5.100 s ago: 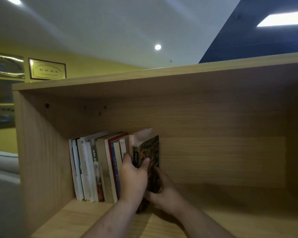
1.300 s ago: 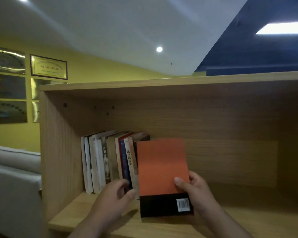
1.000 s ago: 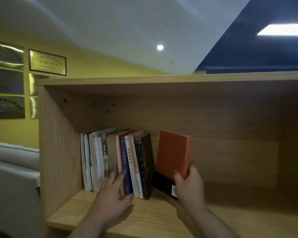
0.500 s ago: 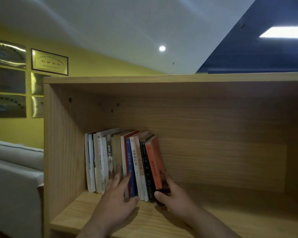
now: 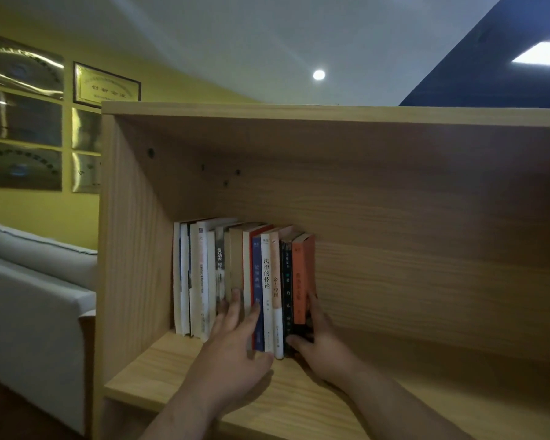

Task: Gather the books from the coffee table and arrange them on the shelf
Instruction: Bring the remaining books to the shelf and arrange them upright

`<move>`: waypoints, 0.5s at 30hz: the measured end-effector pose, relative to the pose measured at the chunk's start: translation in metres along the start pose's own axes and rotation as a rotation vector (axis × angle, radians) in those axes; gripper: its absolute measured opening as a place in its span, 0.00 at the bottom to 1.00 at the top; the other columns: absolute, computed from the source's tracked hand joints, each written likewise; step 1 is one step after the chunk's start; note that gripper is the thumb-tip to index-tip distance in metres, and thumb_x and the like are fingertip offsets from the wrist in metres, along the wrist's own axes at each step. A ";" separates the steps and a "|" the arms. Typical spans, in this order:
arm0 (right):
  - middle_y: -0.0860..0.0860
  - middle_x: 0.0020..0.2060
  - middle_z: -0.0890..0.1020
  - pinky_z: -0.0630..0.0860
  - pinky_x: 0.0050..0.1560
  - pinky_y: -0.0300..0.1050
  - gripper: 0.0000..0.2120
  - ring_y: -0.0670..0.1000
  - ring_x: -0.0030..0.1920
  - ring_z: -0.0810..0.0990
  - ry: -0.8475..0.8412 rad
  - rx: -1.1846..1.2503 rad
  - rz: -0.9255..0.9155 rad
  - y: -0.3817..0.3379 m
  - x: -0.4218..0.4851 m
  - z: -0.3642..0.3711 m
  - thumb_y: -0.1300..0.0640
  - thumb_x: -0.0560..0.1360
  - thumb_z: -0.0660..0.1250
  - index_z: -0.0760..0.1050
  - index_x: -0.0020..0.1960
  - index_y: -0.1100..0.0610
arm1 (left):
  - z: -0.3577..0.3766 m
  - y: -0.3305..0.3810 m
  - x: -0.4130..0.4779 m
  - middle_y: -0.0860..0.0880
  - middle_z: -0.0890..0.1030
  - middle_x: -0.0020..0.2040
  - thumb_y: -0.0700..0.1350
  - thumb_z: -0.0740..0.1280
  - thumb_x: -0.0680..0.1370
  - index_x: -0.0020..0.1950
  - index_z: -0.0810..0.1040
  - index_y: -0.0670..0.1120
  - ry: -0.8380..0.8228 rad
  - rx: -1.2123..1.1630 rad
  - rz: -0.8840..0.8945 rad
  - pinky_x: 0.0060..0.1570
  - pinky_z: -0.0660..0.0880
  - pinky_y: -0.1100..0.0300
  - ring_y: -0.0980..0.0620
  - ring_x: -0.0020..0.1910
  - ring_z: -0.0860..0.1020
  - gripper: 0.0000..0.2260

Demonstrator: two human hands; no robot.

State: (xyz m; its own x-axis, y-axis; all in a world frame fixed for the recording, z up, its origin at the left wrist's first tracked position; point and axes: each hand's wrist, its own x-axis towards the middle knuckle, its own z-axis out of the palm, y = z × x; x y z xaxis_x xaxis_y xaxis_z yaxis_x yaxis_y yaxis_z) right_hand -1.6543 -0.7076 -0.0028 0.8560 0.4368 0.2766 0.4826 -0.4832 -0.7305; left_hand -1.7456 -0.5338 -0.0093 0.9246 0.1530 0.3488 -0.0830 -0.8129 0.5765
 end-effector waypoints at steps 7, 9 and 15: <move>0.44 0.70 0.69 0.73 0.71 0.55 0.49 0.47 0.69 0.74 0.075 0.029 -0.025 0.010 0.005 0.005 0.42 0.69 0.75 0.46 0.79 0.31 | -0.004 0.004 -0.002 0.61 0.41 0.79 0.53 0.67 0.76 0.79 0.47 0.62 0.098 -0.040 0.044 0.78 0.49 0.51 0.55 0.79 0.41 0.38; 0.44 0.70 0.71 0.75 0.70 0.55 0.50 0.47 0.67 0.75 0.085 0.035 -0.024 0.012 0.007 0.005 0.39 0.65 0.75 0.48 0.78 0.30 | -0.018 0.012 0.002 0.58 0.57 0.75 0.51 0.68 0.76 0.78 0.52 0.62 0.217 -0.038 0.103 0.76 0.59 0.51 0.56 0.76 0.55 0.35; 0.44 0.70 0.73 0.76 0.69 0.52 0.51 0.45 0.66 0.77 0.081 0.058 -0.035 0.015 0.011 0.004 0.36 0.63 0.74 0.47 0.77 0.29 | -0.082 0.046 0.056 0.54 0.75 0.65 0.50 0.67 0.78 0.77 0.56 0.59 0.323 0.001 0.085 0.59 0.77 0.53 0.54 0.60 0.76 0.30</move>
State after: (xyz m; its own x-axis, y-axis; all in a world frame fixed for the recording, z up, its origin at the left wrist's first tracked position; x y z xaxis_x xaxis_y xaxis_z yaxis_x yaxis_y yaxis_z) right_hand -1.6381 -0.7070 -0.0136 0.8521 0.3889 0.3502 0.5028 -0.4228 -0.7540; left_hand -1.7279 -0.5161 0.0972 0.7485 0.2551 0.6121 -0.1542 -0.8308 0.5348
